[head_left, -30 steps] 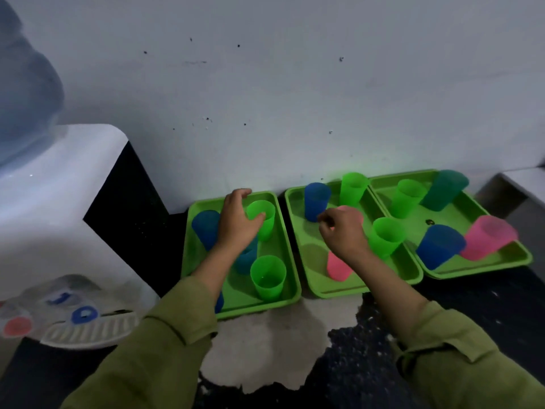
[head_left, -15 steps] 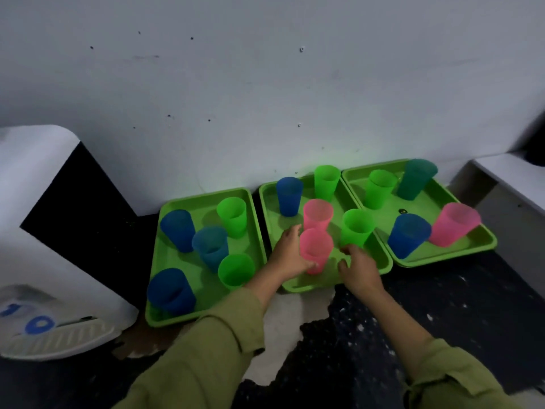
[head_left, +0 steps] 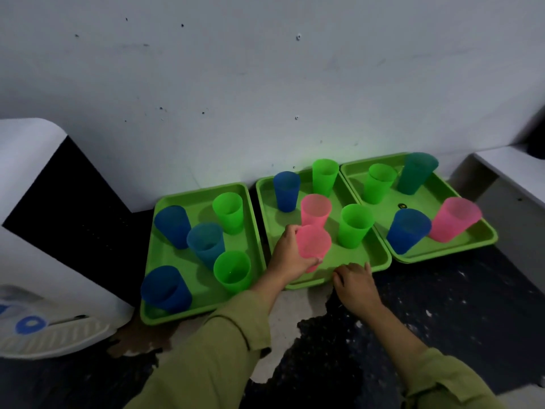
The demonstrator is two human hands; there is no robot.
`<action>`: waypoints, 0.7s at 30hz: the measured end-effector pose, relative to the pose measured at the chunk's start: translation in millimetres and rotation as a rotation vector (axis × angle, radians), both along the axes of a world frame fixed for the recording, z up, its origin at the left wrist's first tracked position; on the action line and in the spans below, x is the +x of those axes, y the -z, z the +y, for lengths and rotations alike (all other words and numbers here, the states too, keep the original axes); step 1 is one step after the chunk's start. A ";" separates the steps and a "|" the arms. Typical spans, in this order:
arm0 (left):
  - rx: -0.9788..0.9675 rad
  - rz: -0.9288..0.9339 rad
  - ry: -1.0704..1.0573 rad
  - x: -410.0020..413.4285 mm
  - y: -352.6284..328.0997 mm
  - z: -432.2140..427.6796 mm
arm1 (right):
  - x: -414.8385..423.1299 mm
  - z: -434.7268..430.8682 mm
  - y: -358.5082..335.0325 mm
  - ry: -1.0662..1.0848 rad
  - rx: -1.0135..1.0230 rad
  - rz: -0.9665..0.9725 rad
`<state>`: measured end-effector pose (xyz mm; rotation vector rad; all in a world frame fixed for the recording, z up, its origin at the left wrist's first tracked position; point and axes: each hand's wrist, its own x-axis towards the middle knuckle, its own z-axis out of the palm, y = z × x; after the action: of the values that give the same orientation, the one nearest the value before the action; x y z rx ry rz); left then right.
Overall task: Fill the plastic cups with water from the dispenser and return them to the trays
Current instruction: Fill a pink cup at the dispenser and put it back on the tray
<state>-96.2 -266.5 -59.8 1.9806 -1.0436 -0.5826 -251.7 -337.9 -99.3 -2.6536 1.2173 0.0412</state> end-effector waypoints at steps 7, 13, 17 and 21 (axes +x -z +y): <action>-0.220 0.105 0.012 -0.8 -35.1 35.2 | 12.0 4.9 -19.1 0.086 0.193 -0.279; -0.376 0.174 0.007 11.4 -77.0 89.8 | 34.7 45.1 -72.2 -0.195 0.295 -0.714; -0.407 0.149 -0.006 25.9 -94.5 138.1 | 54.5 91.0 -108.6 -0.386 0.388 -0.823; -0.417 0.172 -0.006 41.3 -95.0 188.4 | 76.5 139.5 -126.3 -0.447 0.452 -0.922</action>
<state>-54.9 -78.1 35.2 1.5417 -0.9622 -0.4776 -175.2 -198.4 27.0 -2.0515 0.2658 -0.6643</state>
